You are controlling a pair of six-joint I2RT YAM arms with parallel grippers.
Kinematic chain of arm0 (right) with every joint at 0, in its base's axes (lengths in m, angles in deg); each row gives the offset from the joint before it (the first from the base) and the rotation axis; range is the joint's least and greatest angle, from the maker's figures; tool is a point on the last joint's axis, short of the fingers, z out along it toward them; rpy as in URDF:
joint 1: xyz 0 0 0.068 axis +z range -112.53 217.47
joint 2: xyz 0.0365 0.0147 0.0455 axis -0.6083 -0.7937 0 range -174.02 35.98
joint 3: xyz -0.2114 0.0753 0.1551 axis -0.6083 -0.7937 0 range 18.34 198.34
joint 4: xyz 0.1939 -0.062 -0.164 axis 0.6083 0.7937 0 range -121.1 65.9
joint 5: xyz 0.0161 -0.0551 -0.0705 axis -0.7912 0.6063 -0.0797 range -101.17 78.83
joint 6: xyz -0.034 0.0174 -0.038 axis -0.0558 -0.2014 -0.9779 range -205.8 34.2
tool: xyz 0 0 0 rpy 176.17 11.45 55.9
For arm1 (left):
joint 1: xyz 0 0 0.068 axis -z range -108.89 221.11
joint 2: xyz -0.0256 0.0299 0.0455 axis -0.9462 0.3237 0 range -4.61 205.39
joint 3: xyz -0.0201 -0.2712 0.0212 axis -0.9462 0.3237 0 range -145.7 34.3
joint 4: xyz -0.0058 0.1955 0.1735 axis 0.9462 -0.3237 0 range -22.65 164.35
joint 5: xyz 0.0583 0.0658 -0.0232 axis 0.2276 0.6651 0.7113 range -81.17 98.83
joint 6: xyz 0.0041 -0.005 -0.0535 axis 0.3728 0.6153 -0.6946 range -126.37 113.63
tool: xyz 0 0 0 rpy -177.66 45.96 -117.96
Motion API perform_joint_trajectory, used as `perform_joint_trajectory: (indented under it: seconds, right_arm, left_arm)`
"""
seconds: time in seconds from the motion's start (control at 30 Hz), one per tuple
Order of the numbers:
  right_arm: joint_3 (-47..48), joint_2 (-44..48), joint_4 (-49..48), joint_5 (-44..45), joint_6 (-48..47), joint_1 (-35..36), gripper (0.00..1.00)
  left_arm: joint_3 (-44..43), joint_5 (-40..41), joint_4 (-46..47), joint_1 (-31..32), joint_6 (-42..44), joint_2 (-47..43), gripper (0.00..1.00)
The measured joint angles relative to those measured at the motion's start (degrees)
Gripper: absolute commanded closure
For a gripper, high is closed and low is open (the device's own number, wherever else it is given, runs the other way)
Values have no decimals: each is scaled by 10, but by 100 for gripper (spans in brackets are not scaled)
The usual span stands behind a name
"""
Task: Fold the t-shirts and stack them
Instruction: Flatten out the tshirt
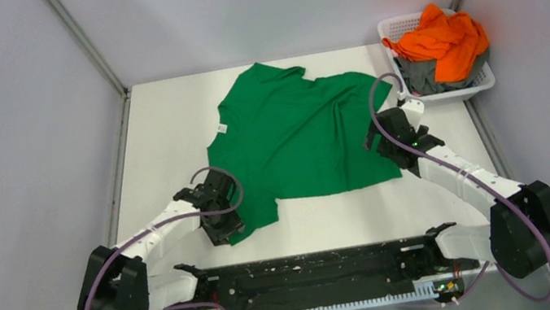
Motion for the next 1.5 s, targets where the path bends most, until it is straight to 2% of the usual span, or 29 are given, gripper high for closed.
perform_joint_trajectory:
  seconds: [0.13,0.17,0.2,0.23,0.37,0.43,0.67,1.07,1.2,1.4,1.5]
  right_arm:
    - [0,5,34,1,-1,0,2]
    - [0,10,43,2,-1,0,2]
    - [0,19,52,3,-1,0,2]
    - [0,28,59,4,-1,0,2]
    - [-1,67,90,7,2,0,3]
    - [-6,78,108,9,9,0,10]
    - [-64,77,148,10,44,0,21]
    - [-96,-23,34,0,49,-3,45]
    - [-105,-27,7,1,48,-3,62]
    - [-121,-21,-30,6,49,-3,100]
    - [-125,-12,-34,-9,43,-3,100]
  left_arm:
    - [0,-3,8,4,-4,8,72]
    - [-2,-5,9,4,-4,12,89]
    - [-4,-7,11,4,-4,19,99]
    - [-8,-11,15,4,-3,28,100]
    - [-33,-30,22,5,0,65,100]
    - [-41,-33,25,5,2,74,100]
    - [-42,-6,29,8,6,65,100]
    - [-32,28,31,8,11,33,100]
    - [-27,36,31,8,10,24,100]
    - [-26,54,33,8,5,1,100]
    - [-30,74,28,8,6,-23,100]
